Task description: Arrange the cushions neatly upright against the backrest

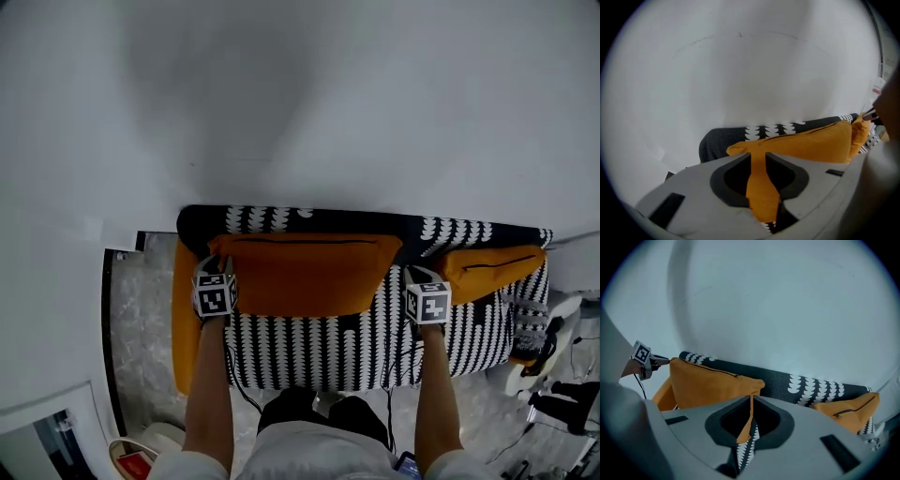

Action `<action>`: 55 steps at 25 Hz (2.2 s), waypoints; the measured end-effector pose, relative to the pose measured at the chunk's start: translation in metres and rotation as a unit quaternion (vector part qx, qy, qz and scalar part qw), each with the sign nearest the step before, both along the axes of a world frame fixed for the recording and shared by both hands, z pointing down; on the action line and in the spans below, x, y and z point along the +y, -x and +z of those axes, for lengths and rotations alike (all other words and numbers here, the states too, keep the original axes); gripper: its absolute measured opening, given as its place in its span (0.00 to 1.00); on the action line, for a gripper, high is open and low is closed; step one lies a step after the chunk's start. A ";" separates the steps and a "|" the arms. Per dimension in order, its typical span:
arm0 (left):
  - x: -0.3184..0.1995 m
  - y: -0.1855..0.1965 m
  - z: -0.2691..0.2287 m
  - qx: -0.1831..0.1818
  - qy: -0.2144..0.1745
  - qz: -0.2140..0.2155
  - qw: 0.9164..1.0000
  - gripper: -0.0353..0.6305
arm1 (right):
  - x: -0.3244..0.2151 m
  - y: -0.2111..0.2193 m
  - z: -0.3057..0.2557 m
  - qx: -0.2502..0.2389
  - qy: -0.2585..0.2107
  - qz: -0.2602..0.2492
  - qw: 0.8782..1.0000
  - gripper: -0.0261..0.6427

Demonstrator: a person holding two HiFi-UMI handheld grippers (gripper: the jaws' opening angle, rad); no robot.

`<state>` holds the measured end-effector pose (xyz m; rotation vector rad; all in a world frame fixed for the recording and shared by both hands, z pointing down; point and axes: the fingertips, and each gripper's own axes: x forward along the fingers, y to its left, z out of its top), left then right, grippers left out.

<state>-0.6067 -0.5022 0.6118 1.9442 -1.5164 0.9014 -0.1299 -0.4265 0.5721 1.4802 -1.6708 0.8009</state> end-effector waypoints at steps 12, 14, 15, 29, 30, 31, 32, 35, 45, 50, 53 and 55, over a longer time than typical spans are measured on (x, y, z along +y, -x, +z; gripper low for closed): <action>0.126 -0.034 -0.050 0.046 -0.001 0.008 0.999 0.23 | 0.081 0.003 -0.101 -0.037 -0.097 -0.013 0.994 0.04; 0.147 -0.046 -0.065 0.054 -0.010 0.017 0.998 0.23 | 0.100 -0.003 -0.117 -0.037 -0.112 -0.013 0.993 0.04; 0.156 -0.052 -0.073 0.056 -0.017 0.023 0.998 0.23 | 0.109 -0.006 -0.124 -0.037 -0.119 -0.010 0.992 0.04; 0.320 -0.143 -0.234 0.020 -0.163 0.173 0.971 0.11 | 0.277 0.006 -0.246 -0.047 -0.222 -0.064 0.972 0.04; 0.333 -0.146 -0.244 0.017 -0.172 0.173 0.970 0.09 | 0.292 0.008 -0.255 -0.045 -0.234 -0.070 0.969 0.04; 0.348 -0.148 -0.253 0.020 -0.182 0.170 0.968 0.09 | 0.306 0.010 -0.264 -0.044 -0.244 -0.076 0.966 0.04; 0.363 -0.149 -0.262 0.026 -0.192 0.165 0.967 0.08 | 0.321 0.013 -0.271 -0.043 -0.252 -0.081 0.963 0.04; 0.403 -0.154 -0.288 0.039 -0.218 0.162 0.962 0.08 | 0.360 0.022 -0.286 -0.044 -0.268 -0.098 0.958 0.04; 0.515 -0.174 -0.354 0.005 -0.287 0.202 0.936 0.08 | 0.465 0.041 -0.328 -0.034 -0.304 -0.144 0.941 0.04; 0.552 -0.190 -0.378 0.005 -0.318 0.212 0.924 0.08 | 0.501 0.048 -0.346 -0.028 -0.329 -0.158 0.931 0.04; 0.564 -0.194 -0.378 0.014 -0.324 0.212 0.922 0.08 | 0.517 0.052 -0.343 -0.029 -0.328 -0.157 0.931 0.04; 0.569 -0.195 -0.377 0.016 -0.326 0.212 0.921 0.08 | 0.526 0.054 -0.338 -0.030 -0.322 -0.158 0.933 0.04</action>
